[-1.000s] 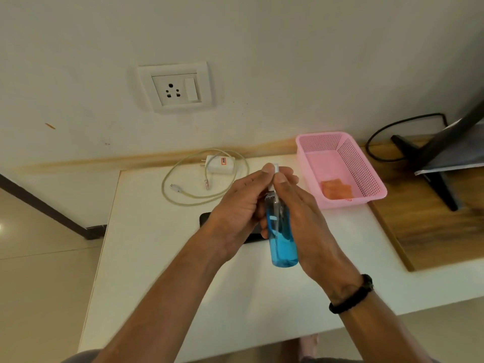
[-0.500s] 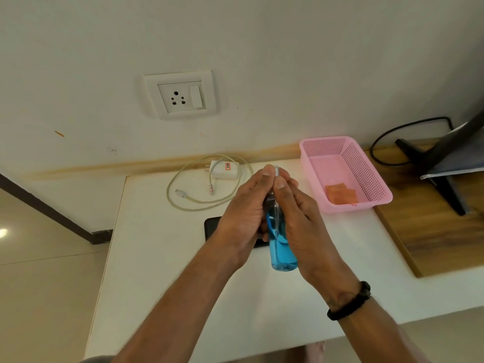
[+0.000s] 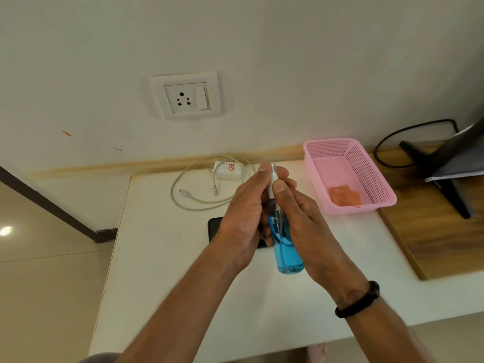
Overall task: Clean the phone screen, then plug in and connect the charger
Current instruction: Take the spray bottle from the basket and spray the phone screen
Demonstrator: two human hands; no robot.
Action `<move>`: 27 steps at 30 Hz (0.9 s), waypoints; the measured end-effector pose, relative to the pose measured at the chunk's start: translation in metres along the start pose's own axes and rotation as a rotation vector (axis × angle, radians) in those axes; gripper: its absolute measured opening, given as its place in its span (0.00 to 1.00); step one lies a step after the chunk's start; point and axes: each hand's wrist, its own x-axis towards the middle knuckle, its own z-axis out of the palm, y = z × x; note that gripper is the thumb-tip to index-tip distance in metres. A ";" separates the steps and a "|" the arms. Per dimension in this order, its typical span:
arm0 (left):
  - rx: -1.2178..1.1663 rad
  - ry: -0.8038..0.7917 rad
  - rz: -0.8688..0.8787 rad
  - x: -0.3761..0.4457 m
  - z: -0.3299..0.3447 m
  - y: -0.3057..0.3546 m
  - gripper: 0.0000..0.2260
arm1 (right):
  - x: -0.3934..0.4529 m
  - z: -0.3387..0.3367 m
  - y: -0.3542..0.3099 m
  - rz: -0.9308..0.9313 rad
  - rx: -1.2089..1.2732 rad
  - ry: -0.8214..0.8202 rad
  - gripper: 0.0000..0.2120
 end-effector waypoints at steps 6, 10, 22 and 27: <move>-0.039 0.084 0.010 0.006 -0.015 0.012 0.16 | -0.001 -0.002 0.001 0.031 0.038 -0.095 0.21; 0.218 0.233 0.070 0.008 -0.036 0.023 0.13 | 0.001 -0.004 0.000 0.104 0.214 -0.139 0.25; 1.365 0.334 0.010 -0.011 -0.100 0.014 0.05 | -0.001 -0.010 -0.001 0.225 0.459 -0.203 0.22; 1.659 0.286 -0.143 -0.022 -0.125 0.004 0.06 | 0.000 -0.013 0.002 0.207 0.489 -0.259 0.19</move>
